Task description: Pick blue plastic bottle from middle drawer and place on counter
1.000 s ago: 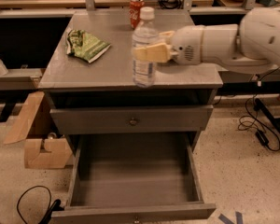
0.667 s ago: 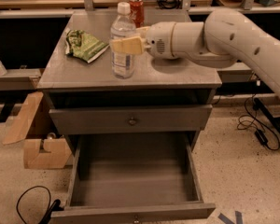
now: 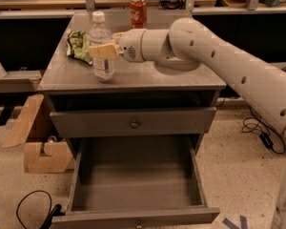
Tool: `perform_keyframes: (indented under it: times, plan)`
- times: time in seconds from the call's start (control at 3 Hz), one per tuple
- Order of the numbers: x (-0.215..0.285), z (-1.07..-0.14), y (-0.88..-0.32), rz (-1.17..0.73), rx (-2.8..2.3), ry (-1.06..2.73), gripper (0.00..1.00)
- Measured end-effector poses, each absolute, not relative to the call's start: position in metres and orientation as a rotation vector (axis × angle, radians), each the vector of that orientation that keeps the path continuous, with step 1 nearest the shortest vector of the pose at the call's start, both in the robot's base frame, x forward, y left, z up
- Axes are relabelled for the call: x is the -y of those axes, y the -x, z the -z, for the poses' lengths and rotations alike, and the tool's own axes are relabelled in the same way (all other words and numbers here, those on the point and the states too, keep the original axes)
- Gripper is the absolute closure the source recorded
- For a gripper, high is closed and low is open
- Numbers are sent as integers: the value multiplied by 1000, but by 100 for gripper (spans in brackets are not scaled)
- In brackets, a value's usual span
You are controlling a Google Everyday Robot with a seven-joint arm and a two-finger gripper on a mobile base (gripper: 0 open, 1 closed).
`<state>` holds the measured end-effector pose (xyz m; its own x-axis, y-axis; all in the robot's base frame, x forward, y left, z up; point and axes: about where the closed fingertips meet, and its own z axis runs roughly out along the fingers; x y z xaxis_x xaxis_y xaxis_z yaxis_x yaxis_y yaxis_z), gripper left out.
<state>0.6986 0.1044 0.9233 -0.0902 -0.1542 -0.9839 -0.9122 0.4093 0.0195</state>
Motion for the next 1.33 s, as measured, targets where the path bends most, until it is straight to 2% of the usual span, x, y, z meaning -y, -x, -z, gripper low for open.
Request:
perform_keyframes:
  times: [0.33, 1.33]
  plan:
    - [-119, -903, -708, -822, -1536, 1020, 98]
    - [-119, -906, -708, -822, -1536, 1020, 29]
